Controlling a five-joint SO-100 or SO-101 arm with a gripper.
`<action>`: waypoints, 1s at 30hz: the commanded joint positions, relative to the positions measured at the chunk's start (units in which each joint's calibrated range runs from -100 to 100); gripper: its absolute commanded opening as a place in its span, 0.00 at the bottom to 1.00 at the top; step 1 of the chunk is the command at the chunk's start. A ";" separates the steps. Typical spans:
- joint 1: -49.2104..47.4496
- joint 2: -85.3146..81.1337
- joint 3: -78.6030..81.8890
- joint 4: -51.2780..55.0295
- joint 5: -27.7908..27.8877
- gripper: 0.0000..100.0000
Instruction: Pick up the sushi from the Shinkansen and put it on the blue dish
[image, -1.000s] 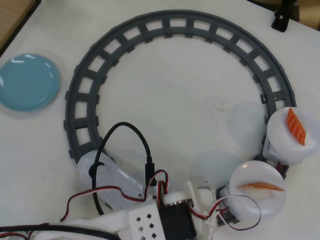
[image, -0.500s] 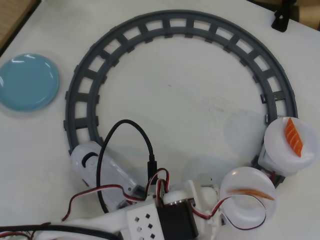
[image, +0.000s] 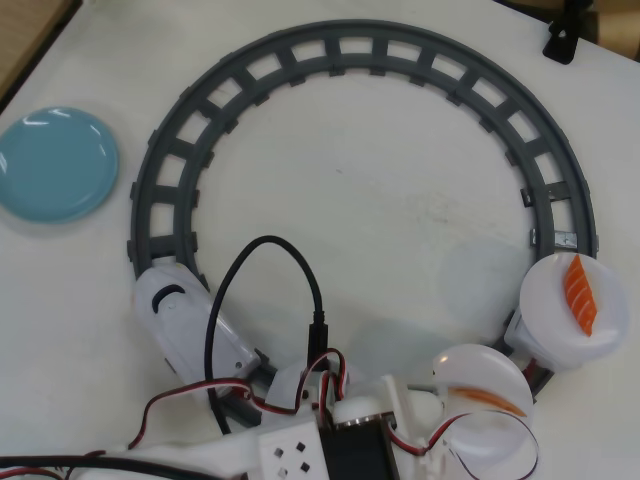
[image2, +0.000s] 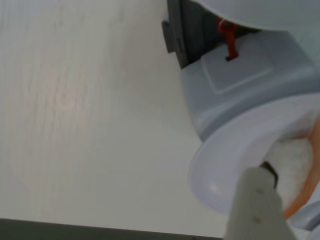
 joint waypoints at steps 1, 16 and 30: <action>0.38 -0.36 -2.22 -0.02 -3.37 0.28; -1.30 -0.36 3.46 -0.19 -10.22 0.28; -1.30 -0.36 12.84 -6.14 -10.33 0.28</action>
